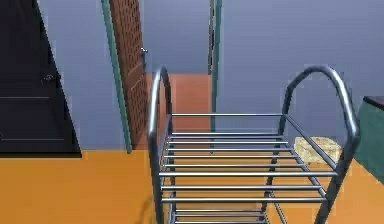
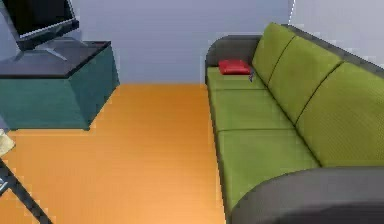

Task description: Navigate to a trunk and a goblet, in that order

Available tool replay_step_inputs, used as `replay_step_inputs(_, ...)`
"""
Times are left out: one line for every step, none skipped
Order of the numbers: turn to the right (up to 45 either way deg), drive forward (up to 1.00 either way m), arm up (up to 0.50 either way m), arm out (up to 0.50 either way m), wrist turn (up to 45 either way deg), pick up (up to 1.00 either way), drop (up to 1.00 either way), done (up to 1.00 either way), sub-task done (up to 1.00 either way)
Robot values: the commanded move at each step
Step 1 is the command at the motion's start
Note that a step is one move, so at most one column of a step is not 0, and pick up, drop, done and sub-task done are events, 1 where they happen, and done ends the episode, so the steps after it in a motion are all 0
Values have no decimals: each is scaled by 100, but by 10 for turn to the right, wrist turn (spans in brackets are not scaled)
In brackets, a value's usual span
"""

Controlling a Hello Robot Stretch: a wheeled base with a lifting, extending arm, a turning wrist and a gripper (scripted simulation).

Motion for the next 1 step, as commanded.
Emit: replay_step_inputs(450, 0, 0, 0, 0, 0, 0, 0, 0)
